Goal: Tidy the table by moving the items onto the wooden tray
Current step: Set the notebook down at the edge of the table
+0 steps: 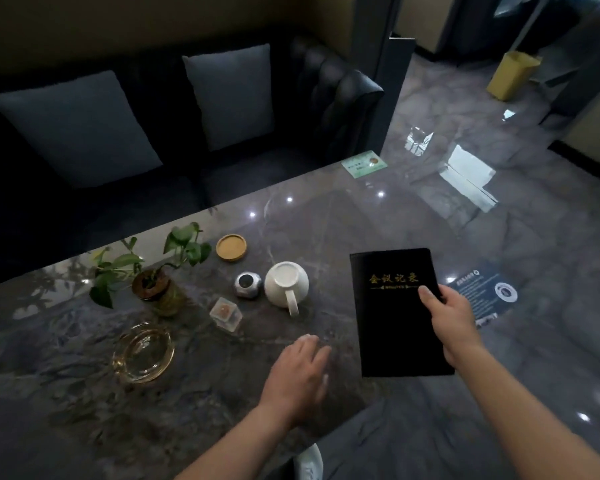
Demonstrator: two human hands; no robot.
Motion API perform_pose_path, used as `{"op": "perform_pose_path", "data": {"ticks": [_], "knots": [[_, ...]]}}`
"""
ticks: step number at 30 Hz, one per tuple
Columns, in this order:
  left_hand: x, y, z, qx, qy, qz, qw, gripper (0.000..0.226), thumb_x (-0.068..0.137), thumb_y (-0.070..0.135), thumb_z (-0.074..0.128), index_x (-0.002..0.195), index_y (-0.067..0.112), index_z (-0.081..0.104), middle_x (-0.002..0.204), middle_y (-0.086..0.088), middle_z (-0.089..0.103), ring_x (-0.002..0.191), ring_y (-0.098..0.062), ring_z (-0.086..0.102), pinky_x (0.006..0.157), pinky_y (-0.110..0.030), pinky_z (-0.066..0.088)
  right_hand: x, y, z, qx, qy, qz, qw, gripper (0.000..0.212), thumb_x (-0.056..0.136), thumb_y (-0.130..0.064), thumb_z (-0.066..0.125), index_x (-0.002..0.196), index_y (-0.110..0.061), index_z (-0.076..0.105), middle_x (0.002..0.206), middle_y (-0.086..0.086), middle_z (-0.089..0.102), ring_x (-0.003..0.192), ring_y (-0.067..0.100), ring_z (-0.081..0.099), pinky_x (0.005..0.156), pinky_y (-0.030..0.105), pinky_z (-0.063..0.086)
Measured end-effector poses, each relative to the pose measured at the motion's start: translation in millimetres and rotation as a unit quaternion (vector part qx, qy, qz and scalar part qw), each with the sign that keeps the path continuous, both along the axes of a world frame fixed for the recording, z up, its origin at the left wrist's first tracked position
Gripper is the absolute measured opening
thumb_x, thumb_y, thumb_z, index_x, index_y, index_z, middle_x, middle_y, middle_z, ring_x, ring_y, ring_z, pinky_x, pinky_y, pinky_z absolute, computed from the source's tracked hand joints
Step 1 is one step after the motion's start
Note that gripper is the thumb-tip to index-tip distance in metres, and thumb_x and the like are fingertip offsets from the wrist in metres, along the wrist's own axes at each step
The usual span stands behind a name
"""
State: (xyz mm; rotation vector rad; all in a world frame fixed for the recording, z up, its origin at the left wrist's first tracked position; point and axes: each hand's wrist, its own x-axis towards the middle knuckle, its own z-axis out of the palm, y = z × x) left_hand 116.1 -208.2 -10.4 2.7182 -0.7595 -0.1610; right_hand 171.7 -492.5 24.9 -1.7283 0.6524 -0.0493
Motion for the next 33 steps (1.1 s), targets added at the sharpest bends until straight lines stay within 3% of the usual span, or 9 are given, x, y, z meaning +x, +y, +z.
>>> {"op": "perform_pose_path", "data": {"ticks": [5,10,13,16,18,22,25,28,33], "knots": [[16,-9,-35,0.108,0.009,-0.008,0.994,0.055,0.083,0.043,0.056,0.133,0.02,0.055,0.142,-0.014,0.054,0.135,-0.034,0.046,0.111,-0.052,0.039,25,-23,-15,-0.022,0.037,-0.032,0.999,0.017,0.096,-0.031,0.06,0.089,-0.019,0.071,0.084,0.006,0.076,0.075,0.023,0.073,0.059,0.034,0.057],[26,-12,-55,0.101,0.036,0.049,0.993,0.065,0.088,0.058,0.046,0.144,0.025,0.046,0.154,-0.012,0.041,0.145,-0.033,0.032,0.115,-0.059,0.015,60,-39,-32,-0.031,0.06,-0.047,0.997,0.018,0.097,-0.03,0.059,0.092,-0.016,0.069,0.085,0.007,0.073,0.079,0.026,0.069,0.065,0.037,0.058],[26,-11,-64,0.091,0.043,0.05,0.994,0.067,0.087,0.061,0.048,0.145,0.027,0.044,0.155,-0.01,0.04,0.145,-0.031,0.029,0.114,-0.058,0.015,85,-47,-46,-0.071,0.074,-0.032,0.994,0.02,0.096,-0.036,0.058,0.088,-0.02,0.067,0.09,0.007,0.072,0.085,0.028,0.068,0.077,0.049,0.059],[26,-9,-71,0.07,0.034,0.05,0.996,0.068,0.085,0.061,0.051,0.143,0.028,0.046,0.154,-0.009,0.041,0.145,-0.03,0.029,0.114,-0.059,0.02,106,-57,-58,-0.131,0.081,-0.003,0.988,0.023,0.092,-0.043,0.059,0.086,-0.023,0.067,0.086,0.001,0.073,0.083,0.027,0.068,0.078,0.049,0.059],[26,-9,-74,0.062,0.028,0.056,0.996,0.067,0.083,0.061,0.053,0.142,0.029,0.047,0.154,-0.008,0.041,0.145,-0.03,0.03,0.114,-0.059,0.021,118,-64,-62,-0.171,0.084,0.024,0.981,0.022,0.091,-0.044,0.061,0.096,-0.023,0.069,0.091,0.001,0.073,0.089,0.028,0.069,0.08,0.048,0.058],[25,-9,-77,0.048,0.017,0.067,0.996,0.067,0.083,0.061,0.054,0.142,0.031,0.048,0.154,-0.006,0.041,0.145,-0.028,0.031,0.114,-0.058,0.023,122,-70,-66,-0.325,0.072,0.067,0.94,0.058,0.089,-0.04,0.067,0.138,-0.013,0.05,0.129,0.013,0.06,0.119,0.035,0.054,0.097,0.046,0.044],[24,-10,-79,0.049,0.001,0.068,0.996,0.067,0.081,0.06,0.056,0.14,0.029,0.051,0.152,-0.008,0.044,0.144,-0.03,0.034,0.113,-0.06,0.024,91,-47,-71,-0.469,0.004,0.138,0.872,0.067,0.084,-0.052,0.066,0.141,-0.022,0.047,0.144,0.013,0.046,0.127,0.038,0.043,0.103,0.052,0.041],[28,-21,-77,0.06,-0.014,0.078,0.995,0.061,0.078,0.053,0.057,0.13,0.021,0.059,0.143,-0.015,0.052,0.138,-0.034,0.041,0.111,-0.063,0.024,65,-21,-79,-0.543,0.045,0.219,0.81,0.072,0.082,-0.072,0.053,0.144,-0.037,0.042,0.154,0.004,0.036,0.135,0.031,0.034,0.105,0.05,0.038],[51,-69,-66,0.003,-0.052,0.024,0.998,0.054,0.081,0.044,0.057,0.13,0.02,0.058,0.138,-0.013,0.057,0.134,-0.032,0.046,0.11,-0.059,0.034,68,-28,-89,-0.525,0.082,0.234,0.814,0.071,0.086,-0.074,0.041,0.149,-0.043,0.03,0.162,-0.001,0.022,0.145,0.024,0.017,0.117,0.047,0.023]]}}
